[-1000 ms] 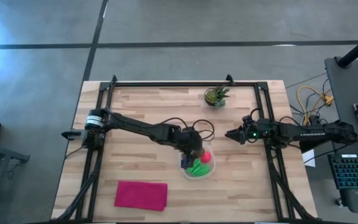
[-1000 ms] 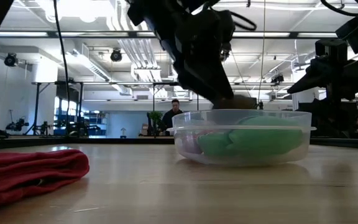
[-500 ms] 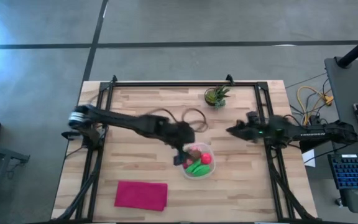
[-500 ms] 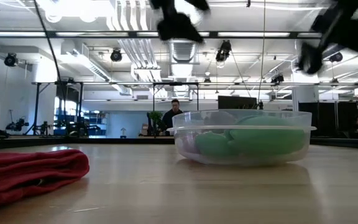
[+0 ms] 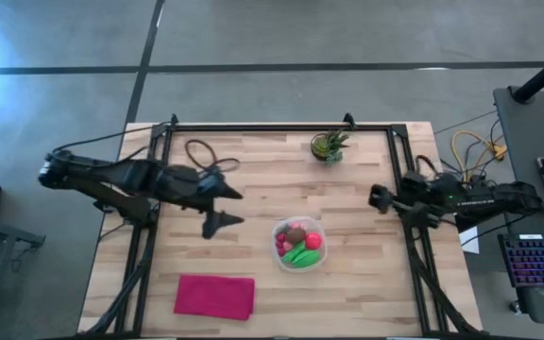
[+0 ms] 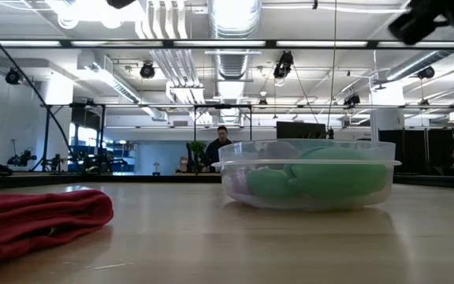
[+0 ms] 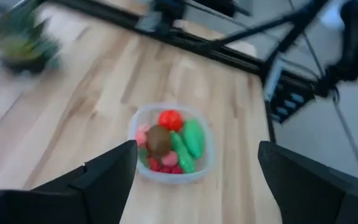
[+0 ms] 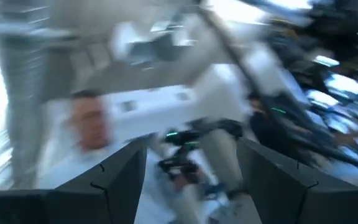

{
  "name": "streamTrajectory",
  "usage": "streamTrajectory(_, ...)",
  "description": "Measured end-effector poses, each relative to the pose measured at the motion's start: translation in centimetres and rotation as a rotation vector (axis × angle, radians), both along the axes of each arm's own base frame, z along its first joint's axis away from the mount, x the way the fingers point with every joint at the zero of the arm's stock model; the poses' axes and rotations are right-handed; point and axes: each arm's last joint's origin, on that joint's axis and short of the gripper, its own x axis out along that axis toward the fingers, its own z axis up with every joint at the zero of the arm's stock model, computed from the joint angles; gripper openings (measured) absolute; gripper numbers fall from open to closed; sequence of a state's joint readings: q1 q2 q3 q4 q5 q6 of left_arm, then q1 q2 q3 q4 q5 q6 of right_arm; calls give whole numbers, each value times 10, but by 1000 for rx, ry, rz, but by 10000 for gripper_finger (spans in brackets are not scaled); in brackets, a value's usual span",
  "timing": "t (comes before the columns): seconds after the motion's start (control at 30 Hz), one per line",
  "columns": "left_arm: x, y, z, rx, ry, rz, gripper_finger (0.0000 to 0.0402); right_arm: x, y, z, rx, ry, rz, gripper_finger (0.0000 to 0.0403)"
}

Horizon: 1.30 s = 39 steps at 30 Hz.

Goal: Pick and placing Produce into tupperware
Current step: Return to Home Position

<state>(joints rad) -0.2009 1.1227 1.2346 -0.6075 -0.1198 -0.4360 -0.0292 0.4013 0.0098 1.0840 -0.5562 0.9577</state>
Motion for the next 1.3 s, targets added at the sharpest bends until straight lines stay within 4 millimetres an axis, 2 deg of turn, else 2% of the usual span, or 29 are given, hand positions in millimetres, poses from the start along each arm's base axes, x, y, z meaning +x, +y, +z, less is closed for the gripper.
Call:
streamTrajectory(0.17, -27, 1, -32, -150, -54, 58, 320, 19, -5, -17, 135, 218, -191, 242)
streamTrajectory(0.27, -36, 0, -40, -167, -182, 7, 320, 25, -6, -22, 125, 250, -248, 242)
streamTrajectory(0.57, -73, 10, -60, -227, -269, 48, 320, 23, -4, -18, 75, 190, -197, 242)
streamTrajectory(0.7, -92, 14, -54, -214, -350, 33, 320, 19, -4, -14, 98, 160, -182, 242)
streamTrajectory(0.87, -106, 19, -45, -93, -412, 17, 320, 17, -3, -13, 81, 160, -154, 242)
streamTrajectory(0.97, -110, 21, -62, -50, -296, 53, 320, 19, -3, -16, 49, 178, -166, 242)
streamTrajectory(1.03, -122, 25, -70, -75, -253, 121, 320, 19, -4, -17, 30, 181, -174, 242)
streamTrajectory(1.3, -163, 36, -89, -142, -399, 151, 320, 16, -17, -15, 30, 173, -198, 242)
